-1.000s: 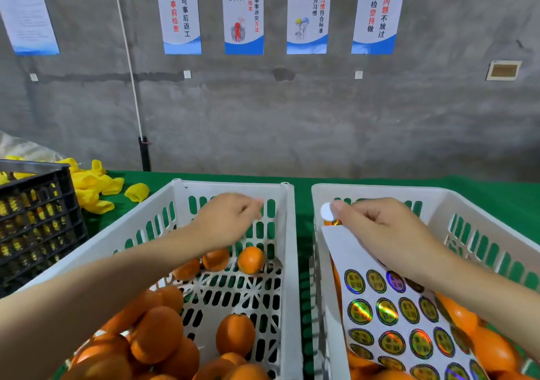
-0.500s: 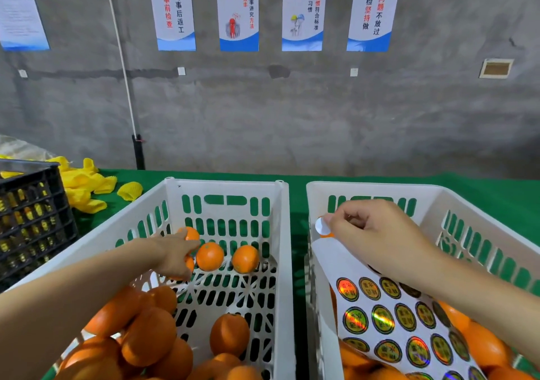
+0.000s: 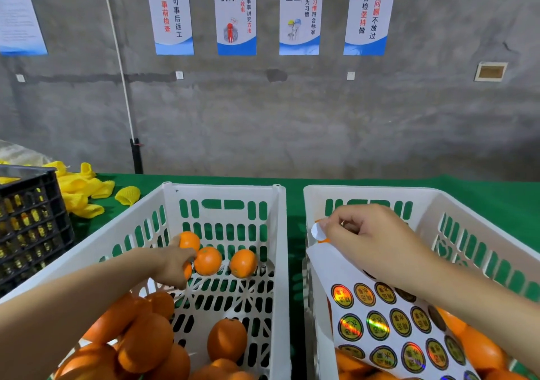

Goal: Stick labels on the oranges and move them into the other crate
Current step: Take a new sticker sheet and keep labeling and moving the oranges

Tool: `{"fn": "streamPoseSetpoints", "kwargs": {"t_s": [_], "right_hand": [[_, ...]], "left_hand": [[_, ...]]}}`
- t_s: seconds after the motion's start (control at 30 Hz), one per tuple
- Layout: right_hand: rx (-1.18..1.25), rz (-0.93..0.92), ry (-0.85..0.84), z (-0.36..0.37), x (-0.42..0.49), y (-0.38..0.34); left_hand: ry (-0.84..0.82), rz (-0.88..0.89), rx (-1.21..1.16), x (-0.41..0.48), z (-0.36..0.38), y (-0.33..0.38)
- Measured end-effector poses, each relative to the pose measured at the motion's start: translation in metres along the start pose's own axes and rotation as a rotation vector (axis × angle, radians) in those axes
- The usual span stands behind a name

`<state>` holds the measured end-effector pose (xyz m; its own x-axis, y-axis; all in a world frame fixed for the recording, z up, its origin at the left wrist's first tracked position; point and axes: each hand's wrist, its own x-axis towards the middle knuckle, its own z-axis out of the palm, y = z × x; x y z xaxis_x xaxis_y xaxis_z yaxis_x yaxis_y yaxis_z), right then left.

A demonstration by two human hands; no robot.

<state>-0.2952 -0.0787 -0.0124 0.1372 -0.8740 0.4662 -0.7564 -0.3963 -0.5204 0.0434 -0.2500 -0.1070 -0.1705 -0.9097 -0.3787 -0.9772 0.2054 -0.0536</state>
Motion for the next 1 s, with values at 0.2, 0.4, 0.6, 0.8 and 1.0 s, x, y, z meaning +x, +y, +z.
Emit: {"fn": "streamPoseSetpoints", "kwargs": {"t_s": [0.2, 0.4, 0.6, 0.8, 1.0], "right_hand": [[-0.02, 0.006, -0.024, 0.0, 0.0, -0.002], [-0.019, 0.006, -0.014, 0.0, 0.001, -0.002], [-0.02, 0.003, -0.034, -0.001, -0.001, -0.004], [-0.028, -0.001, -0.048, -0.001, -0.001, -0.004], [-0.002, 0.019, -0.071, -0.002, -0.002, -0.005]], "left_hand": [[0.128, 0.036, -0.079, 0.001, -0.002, -0.013], [0.282, -0.007, -0.307, 0.006, -0.009, -0.017], [0.174, -0.014, -0.331, 0.005, -0.008, -0.013], [0.033, -0.054, -0.355, 0.006, 0.0, -0.004], [0.162, -0.147, -0.269, 0.005, -0.008, 0.0]]}}
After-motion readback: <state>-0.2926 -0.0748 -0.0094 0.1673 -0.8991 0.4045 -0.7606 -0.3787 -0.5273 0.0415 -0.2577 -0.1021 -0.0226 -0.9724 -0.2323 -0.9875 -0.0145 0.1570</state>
